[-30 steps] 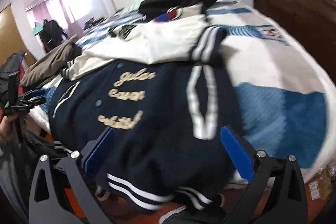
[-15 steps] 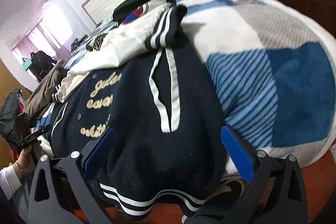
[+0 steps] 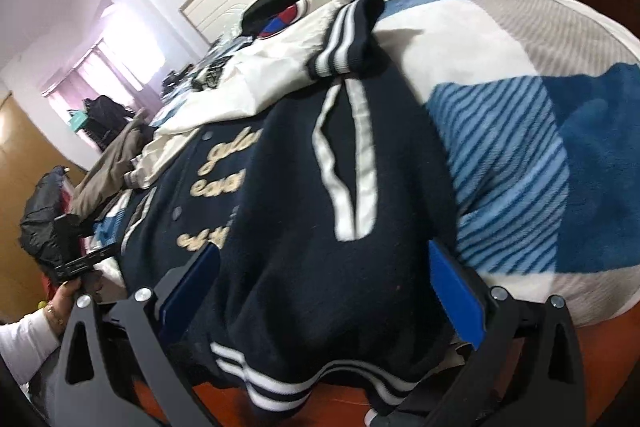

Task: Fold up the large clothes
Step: 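Move both grippers to the striped waistband hem of the navy jacket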

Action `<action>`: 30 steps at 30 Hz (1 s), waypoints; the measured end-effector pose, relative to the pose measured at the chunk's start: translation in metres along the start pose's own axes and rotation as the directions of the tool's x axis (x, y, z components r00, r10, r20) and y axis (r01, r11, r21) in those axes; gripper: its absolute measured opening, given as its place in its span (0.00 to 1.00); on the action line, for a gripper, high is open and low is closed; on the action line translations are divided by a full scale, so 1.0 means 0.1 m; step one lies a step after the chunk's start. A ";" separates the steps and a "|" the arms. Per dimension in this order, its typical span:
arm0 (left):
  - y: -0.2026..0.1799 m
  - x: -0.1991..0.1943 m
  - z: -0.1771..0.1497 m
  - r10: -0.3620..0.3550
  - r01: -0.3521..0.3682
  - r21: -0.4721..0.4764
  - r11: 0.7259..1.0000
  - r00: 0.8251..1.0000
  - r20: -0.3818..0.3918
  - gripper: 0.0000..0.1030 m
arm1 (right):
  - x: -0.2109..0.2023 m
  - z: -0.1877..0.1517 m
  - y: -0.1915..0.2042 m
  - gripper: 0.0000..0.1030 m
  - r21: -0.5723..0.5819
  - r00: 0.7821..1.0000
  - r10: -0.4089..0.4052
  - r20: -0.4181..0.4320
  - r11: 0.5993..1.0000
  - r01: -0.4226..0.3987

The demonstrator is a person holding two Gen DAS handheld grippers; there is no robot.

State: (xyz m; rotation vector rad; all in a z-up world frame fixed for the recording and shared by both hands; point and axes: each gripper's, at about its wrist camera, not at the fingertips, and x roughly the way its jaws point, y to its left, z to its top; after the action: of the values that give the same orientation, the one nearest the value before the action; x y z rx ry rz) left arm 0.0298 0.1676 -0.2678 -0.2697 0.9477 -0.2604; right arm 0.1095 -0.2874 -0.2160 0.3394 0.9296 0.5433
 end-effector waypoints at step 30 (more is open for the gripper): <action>-0.19 0.12 -0.14 -0.033 0.034 0.013 0.999 0.995 -0.095 0.94 | 0.22 -0.19 -0.30 0.89 0.211 0.979 0.011 -0.202 0.977 0.032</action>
State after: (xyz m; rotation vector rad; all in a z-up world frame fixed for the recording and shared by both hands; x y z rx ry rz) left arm 0.0233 0.1443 -0.2781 -0.2614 1.0357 -0.3129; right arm 0.1132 -0.2980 -0.2564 0.4786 1.1903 0.4749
